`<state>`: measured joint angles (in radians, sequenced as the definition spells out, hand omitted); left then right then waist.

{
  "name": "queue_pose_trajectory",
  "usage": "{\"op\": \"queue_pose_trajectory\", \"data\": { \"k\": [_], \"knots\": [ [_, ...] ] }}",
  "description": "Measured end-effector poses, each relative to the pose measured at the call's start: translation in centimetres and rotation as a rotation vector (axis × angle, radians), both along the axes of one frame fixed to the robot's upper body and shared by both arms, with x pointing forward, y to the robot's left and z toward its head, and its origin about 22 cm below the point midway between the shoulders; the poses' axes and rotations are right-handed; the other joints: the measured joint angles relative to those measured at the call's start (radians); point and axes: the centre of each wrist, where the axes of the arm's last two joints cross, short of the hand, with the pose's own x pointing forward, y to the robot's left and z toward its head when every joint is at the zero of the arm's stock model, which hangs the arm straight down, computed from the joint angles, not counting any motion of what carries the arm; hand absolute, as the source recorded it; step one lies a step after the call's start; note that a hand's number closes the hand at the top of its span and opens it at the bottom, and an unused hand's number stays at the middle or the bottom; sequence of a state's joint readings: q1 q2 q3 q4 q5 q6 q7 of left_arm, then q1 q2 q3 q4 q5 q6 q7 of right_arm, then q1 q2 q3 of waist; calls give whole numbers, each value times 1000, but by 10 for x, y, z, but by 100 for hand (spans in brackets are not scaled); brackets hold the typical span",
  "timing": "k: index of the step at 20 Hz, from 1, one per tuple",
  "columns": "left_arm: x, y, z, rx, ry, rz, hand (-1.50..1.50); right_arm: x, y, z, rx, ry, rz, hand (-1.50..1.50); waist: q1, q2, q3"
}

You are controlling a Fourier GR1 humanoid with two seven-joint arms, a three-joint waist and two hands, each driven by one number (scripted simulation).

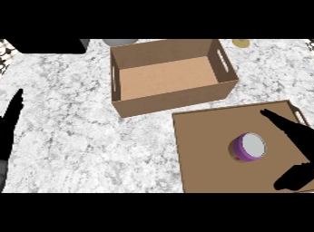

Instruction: Pick the can from the tray and place it in the cardboard box

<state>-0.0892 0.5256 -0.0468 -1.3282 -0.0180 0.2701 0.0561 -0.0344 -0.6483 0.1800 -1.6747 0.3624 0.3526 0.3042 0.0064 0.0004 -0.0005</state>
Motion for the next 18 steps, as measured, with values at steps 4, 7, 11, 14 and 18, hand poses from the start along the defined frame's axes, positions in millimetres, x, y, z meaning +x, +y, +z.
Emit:
{"op": "queue_pose_trajectory", "data": {
  "k": [4, 7, 11, 14, 18],
  "knots": [
    [4, 3, 2, -2, 7, 9, 0, 9, 2, -7, -14, 17, 9, -150, -3, 0, 0],
    [2, 5, 0, 0, 5, 8, 0, 9, 7, -11, -18, 22, 13, -150, -5, 0, 0],
    [5, 6, 3, -4, 9, 12, 0, 7, 20, -10, 1, 16, 19, -150, -6, -1, 1],
    [3, 4, 0, -6, 9, 8, 0, 7, 27, -7, 26, 13, 38, -150, -7, -1, 1],
    [3, 8, -2, -2, 11, 9, 0, 2, 34, -4, 55, 1, 72, -150, -7, -1, 0]
  ]
}}
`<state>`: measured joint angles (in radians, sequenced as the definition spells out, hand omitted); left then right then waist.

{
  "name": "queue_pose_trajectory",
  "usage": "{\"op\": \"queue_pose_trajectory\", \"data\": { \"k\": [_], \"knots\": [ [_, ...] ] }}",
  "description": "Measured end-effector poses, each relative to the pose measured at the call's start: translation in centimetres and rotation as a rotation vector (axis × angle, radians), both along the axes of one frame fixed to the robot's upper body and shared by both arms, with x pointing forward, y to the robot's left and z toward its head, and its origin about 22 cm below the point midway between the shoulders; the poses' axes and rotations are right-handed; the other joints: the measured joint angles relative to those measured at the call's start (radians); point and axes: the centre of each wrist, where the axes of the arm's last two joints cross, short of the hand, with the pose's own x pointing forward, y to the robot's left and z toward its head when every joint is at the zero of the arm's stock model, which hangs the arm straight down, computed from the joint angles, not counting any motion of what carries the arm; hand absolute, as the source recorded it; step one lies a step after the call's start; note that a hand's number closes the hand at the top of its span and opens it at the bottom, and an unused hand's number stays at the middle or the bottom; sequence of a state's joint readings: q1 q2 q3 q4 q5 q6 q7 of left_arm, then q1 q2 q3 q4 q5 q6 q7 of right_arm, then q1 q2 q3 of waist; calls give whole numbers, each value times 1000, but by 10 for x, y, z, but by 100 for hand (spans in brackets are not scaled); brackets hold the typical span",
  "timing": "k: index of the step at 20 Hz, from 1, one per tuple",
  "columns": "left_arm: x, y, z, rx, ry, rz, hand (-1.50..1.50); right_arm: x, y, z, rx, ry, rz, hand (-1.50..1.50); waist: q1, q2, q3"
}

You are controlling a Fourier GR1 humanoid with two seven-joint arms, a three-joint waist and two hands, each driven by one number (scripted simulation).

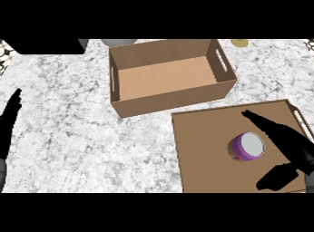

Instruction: Pick the can from the tray and place it in the cardboard box

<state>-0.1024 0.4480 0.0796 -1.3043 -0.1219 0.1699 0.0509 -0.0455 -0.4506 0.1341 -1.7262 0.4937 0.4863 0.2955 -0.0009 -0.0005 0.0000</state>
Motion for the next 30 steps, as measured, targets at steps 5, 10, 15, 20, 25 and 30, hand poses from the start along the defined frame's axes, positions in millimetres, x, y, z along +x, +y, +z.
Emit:
{"op": "queue_pose_trajectory", "data": {
  "k": [5, 10, 15, 20, 25, 30],
  "knots": [
    [-2, 4, 1, 1, -4, 4, 0, 0, 18, 14, 19, -15, 29, -150, 1, 0, 0],
    [-2, -2, 0, -1, -1, 2, 0, -1, 35, 9, -35, 29, 22, -150, 1, 0, 0],
    [-2, -1, -2, 3, -4, 2, 0, 6, 38, -10, -83, 80, -12, -150, 2, -2, -3],
    [-3, -1, -1, 1, -5, -1, 0, 15, 42, -20, -119, 14, -40, 150, 4, -7, -7],
    [0, -5, 5, 0, -8, -1, 0, 19, 39, -29, -170, -104, -63, 150, 3, -5, -4],
    [-4, -5, 1, -2, 1, 0, 0, 19, 40, -33, -225, -198, -127, 150, 2, -4, -3]
  ]
}}
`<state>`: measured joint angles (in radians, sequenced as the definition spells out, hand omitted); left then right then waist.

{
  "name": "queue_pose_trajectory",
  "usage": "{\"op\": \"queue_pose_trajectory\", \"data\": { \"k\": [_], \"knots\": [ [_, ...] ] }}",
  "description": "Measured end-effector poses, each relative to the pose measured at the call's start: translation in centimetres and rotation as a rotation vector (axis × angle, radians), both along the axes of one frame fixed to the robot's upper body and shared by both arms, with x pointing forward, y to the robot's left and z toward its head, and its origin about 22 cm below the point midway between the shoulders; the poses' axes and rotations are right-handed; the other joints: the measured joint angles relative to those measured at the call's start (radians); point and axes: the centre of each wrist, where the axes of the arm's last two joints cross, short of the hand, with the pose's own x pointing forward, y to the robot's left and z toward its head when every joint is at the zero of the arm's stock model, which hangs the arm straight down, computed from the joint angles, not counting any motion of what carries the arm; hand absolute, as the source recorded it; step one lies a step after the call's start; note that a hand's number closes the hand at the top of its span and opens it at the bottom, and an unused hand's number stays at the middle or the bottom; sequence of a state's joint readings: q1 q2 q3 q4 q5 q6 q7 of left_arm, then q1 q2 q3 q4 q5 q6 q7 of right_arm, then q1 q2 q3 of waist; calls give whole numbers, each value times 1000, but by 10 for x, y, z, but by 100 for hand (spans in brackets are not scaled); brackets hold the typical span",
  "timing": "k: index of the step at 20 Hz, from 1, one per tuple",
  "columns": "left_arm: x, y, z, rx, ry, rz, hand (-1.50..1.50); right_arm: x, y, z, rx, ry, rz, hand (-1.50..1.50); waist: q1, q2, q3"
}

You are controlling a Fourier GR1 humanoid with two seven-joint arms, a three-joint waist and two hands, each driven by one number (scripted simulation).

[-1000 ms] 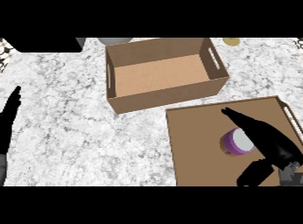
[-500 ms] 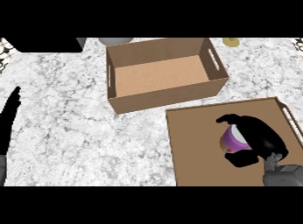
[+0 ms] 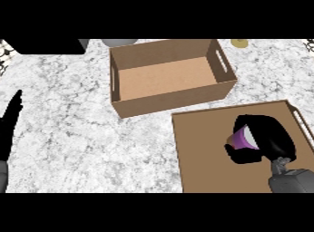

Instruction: Pick the can from the tray and place it in the cardboard box

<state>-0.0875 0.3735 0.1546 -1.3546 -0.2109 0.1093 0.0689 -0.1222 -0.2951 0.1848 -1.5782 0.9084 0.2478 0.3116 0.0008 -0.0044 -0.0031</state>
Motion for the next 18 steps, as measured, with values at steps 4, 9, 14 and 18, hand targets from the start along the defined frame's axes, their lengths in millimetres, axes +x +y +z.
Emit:
{"op": "queue_pose_trajectory", "data": {
  "k": [4, 9, 14, 18],
  "knots": [
    [2, 2, -2, 6, -1, 12, 0, -13, 18, -6, -18, -34, -191, 150, -8, 0, 0],
    [2, 6, 2, 8, -6, 10, 0, -32, 35, 8, -102, -123, -384, 150, -11, -1, 1],
    [2, 6, 4, 6, -7, 11, 0, -48, 51, 38, -158, -281, -456, 150, -8, 0, 2],
    [-3, 7, 1, 7, 2, 7, 0, -48, 68, 75, -170, -449, -404, 150, -2, 1, 2]
  ]
}}
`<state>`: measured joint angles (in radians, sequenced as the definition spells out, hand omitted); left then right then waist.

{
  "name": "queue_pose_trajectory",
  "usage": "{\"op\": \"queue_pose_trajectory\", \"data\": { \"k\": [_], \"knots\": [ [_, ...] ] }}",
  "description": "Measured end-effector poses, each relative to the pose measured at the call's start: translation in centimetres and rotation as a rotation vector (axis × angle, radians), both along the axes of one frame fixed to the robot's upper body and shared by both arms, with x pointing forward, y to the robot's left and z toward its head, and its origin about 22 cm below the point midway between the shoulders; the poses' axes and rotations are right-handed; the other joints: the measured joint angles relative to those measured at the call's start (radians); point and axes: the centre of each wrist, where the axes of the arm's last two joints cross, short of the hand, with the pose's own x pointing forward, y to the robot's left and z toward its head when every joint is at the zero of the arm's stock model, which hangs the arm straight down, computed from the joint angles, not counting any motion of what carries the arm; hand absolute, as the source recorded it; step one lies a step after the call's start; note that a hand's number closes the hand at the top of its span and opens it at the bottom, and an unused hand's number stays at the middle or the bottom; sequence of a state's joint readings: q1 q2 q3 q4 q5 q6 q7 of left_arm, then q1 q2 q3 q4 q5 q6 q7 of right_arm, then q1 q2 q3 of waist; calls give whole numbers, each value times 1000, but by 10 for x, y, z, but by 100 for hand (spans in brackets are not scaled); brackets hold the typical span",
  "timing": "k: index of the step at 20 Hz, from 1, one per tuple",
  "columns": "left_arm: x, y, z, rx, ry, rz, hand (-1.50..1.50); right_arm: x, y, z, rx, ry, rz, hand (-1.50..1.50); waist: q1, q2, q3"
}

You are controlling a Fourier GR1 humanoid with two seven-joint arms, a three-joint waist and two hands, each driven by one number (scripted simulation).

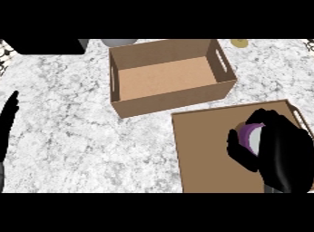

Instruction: Pick the can from the tray and place it in the cardboard box

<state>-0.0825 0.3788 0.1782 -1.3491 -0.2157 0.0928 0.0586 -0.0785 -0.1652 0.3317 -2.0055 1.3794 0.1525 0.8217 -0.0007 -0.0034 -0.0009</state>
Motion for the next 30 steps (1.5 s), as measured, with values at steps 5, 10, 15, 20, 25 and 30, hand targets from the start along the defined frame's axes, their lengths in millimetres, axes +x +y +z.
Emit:
{"op": "queue_pose_trajectory", "data": {
  "k": [5, 10, 15, 20, 25, 30],
  "knots": [
    [4, -4, 0, -6, 0, -10, 0, 14, 26, 33, 1, -88, 90, 150, 5, 2, 0],
    [11, -3, 8, -7, -5, -18, 0, 42, 54, 55, 98, -135, 155, 150, 12, 4, 1],
    [8, -8, 4, -5, -3, -33, 0, 88, 69, 74, 202, -179, 170, 150, 21, 7, 1],
    [11, -15, 0, -5, -8, -26, 0, 130, 81, 84, 302, -190, 164, 150, 22, 8, 1],
    [12, -11, 2, -4, -13, -37, 0, 172, 85, 82, 388, -170, 150, 150, 31, 11, 0],
    [15, -13, 1, -8, -18, -46, 0, 208, 88, 67, 419, -148, 133, 150, 39, 16, 1]
  ]
}}
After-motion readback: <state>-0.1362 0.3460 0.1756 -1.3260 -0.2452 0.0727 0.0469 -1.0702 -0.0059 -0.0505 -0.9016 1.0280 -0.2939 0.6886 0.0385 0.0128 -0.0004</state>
